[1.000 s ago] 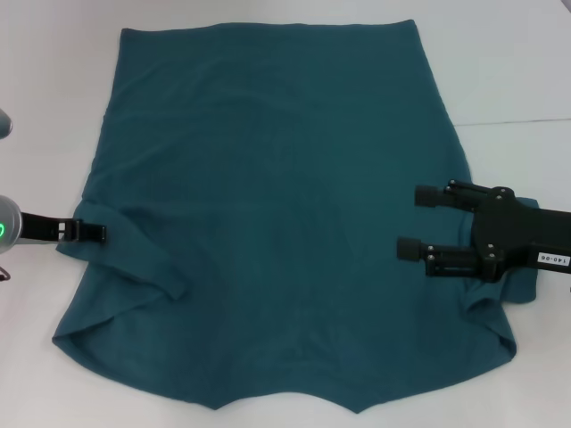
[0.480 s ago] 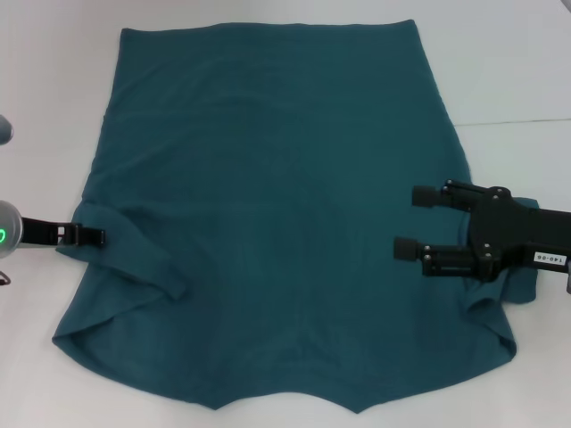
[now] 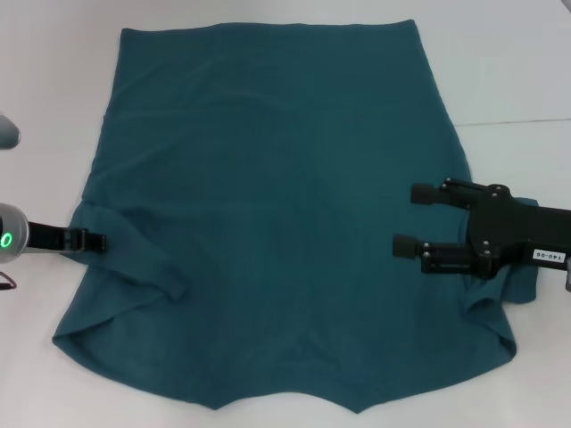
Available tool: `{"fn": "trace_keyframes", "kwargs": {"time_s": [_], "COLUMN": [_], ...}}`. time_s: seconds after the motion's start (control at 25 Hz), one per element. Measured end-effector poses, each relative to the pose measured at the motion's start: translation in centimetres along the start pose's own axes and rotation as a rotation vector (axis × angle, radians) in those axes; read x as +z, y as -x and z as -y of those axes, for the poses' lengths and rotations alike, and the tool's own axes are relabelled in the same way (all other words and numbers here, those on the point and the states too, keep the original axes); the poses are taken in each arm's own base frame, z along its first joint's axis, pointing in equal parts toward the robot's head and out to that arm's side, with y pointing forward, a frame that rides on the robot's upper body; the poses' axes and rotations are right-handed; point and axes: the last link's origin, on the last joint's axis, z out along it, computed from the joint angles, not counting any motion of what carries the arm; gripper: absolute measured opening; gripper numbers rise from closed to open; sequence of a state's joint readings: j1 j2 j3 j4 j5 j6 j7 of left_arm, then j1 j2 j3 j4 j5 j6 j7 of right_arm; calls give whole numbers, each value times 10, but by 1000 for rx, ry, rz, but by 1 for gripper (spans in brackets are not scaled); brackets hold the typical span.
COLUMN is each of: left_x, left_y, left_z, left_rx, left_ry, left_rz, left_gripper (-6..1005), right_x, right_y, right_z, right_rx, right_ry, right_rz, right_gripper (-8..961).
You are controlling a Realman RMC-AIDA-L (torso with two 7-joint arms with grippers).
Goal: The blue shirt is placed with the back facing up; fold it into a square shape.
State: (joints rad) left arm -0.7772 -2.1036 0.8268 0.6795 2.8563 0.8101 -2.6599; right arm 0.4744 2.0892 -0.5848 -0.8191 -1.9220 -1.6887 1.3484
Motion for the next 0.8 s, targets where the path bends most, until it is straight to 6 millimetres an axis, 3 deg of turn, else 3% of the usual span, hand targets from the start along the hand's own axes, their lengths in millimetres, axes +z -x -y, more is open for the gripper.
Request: {"fn": "trace_keyframes", "kwargs": {"time_s": [0.16, 0.36, 0.8], "left_x": [2, 2, 2], "left_y": [2, 1, -4], "left_z": [-2, -4, -10], "left_rx": [1, -4, 13], "left_ry": [7, 14, 27], "left_rz": [13, 12, 0], "left_gripper": [745, 485, 253], "right_x": [0, 0, 0], "right_y": [0, 0, -1], "right_z": [1, 1, 1], "right_rx": [0, 0, 5], "right_ry": [-3, -6, -8], "right_rz": [1, 2, 3], "right_gripper": [916, 916, 916]}}
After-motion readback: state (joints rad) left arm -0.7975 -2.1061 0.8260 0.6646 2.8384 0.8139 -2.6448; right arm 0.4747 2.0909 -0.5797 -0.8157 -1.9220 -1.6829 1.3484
